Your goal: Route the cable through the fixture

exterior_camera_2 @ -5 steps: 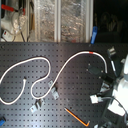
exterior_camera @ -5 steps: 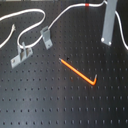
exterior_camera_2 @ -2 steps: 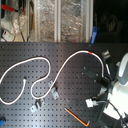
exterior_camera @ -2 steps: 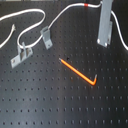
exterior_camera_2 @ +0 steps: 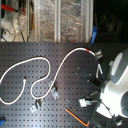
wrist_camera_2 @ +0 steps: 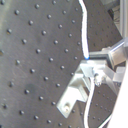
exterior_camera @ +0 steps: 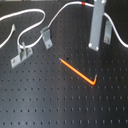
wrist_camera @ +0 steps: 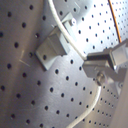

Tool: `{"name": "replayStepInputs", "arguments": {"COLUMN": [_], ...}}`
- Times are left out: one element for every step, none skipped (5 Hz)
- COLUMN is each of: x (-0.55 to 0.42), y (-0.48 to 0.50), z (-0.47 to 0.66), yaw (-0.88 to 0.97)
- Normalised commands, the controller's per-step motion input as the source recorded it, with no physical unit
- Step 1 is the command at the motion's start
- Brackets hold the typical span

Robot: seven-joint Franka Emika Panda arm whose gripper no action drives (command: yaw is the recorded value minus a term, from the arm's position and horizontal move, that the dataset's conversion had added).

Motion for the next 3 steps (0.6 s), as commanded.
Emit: {"name": "replayStepInputs", "arguments": {"x": [-0.001, -0.203, -0.258], "y": [-0.004, -0.072, 0.001], "z": [0.02, 0.5, 0.51], "yaw": [0.0, -0.09, -0.17]}}
